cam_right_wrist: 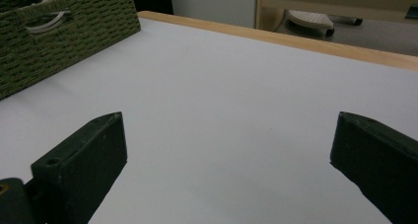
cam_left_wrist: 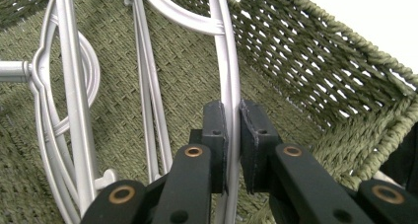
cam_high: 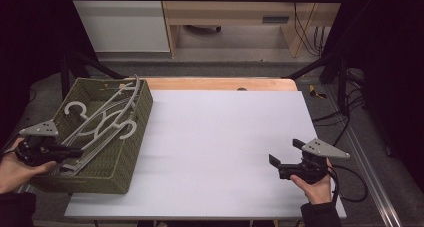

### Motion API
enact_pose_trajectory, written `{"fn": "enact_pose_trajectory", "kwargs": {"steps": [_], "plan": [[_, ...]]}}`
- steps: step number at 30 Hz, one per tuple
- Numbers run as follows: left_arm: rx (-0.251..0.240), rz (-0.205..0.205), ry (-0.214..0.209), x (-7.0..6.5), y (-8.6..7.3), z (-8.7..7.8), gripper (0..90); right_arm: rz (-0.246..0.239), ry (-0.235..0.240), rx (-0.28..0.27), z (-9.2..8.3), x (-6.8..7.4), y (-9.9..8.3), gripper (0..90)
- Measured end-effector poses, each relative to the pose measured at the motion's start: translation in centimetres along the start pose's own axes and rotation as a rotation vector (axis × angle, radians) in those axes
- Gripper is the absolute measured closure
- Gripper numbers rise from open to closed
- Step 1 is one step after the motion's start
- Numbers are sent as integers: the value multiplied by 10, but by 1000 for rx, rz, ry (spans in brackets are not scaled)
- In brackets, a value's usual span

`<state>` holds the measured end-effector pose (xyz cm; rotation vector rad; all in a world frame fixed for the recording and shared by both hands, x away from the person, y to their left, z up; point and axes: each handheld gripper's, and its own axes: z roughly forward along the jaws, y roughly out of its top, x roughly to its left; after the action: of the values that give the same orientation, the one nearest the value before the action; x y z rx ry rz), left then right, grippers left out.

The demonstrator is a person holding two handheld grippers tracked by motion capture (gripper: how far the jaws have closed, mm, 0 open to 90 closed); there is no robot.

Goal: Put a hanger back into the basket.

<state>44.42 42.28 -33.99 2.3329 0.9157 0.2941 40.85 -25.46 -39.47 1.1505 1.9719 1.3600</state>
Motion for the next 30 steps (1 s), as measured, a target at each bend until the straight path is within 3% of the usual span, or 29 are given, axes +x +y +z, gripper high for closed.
{"fn": "enact_pose_trajectory", "kwargs": {"steps": [6,16,30], "plan": [[3,27,-22,0,-2,2,821,0,2,1,0,0,0,10],[21,23,-21,5,-5,2,819,1,6,-1,0,1,0,10],[32,-30,-39,15,-22,10,817,1,3,3,1,1,0,10]]}}
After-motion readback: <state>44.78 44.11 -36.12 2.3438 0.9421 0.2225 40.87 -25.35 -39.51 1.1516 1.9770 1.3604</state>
